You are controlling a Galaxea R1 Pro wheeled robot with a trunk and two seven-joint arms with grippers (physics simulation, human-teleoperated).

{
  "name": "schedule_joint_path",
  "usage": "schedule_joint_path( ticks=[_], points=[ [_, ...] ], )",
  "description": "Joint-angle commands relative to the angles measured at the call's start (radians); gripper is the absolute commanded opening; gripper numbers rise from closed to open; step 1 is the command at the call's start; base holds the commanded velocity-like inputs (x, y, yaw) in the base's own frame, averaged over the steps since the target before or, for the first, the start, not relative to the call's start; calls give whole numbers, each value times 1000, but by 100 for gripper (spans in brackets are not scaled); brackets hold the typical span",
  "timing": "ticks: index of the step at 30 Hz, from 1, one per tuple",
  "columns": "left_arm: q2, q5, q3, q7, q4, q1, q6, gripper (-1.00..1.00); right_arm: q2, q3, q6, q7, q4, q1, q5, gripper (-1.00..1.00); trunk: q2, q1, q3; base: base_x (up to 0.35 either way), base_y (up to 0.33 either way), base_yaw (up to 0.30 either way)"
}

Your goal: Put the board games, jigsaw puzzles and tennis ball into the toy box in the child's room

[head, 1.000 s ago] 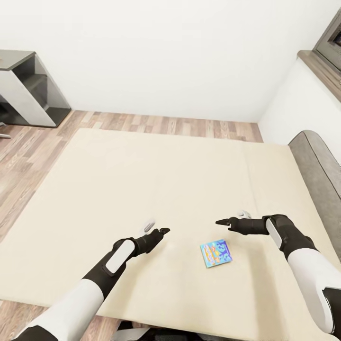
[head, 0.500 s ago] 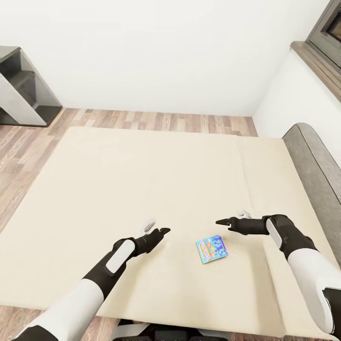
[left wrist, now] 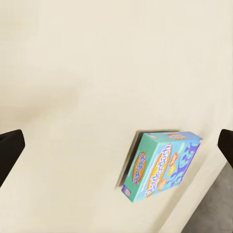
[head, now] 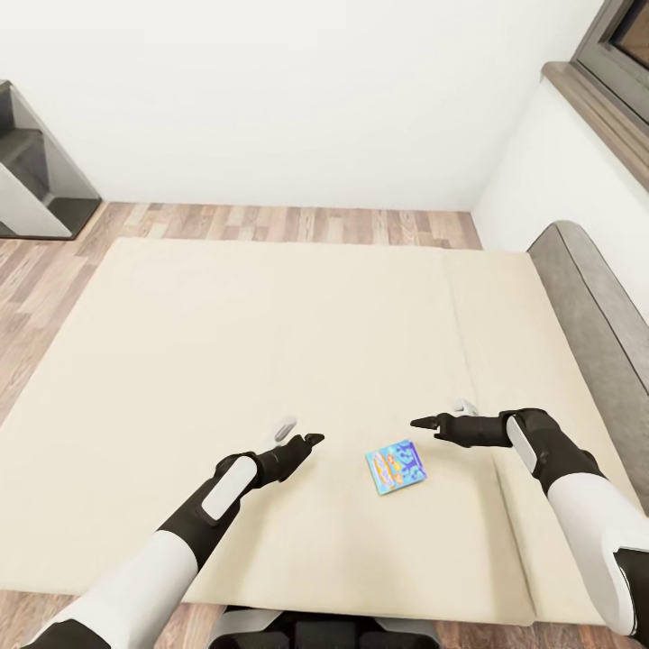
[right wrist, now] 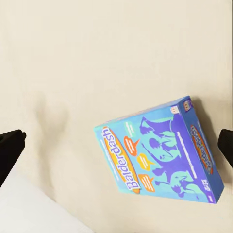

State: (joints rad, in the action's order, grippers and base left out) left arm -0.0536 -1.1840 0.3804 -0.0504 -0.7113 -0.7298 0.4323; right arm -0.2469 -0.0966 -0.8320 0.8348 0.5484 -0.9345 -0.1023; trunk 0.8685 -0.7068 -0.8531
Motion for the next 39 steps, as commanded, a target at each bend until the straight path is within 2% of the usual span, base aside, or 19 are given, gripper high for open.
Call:
schedule_joint_path(
  ticks=[1, 20, 39],
  points=[
    [0, -9, 2, -5, -1, 0, 2, 100, 0, -1, -7, -1, 0, 0, -7, 100, 1, 0, -2, 0, 0, -44],
    [0, -10, 0, 1, 8, 1, -1, 100, 0, -1, -6, 1, 1, 4, -8, 100, 1, 0, -11, 0, 0, -14],
    [-2, -14, 1, 6, 10, 0, 0, 100, 0, 0, -6, 2, 1, 5, -8, 100, 1, 0, -37, 0, 0, -1]
  ],
)
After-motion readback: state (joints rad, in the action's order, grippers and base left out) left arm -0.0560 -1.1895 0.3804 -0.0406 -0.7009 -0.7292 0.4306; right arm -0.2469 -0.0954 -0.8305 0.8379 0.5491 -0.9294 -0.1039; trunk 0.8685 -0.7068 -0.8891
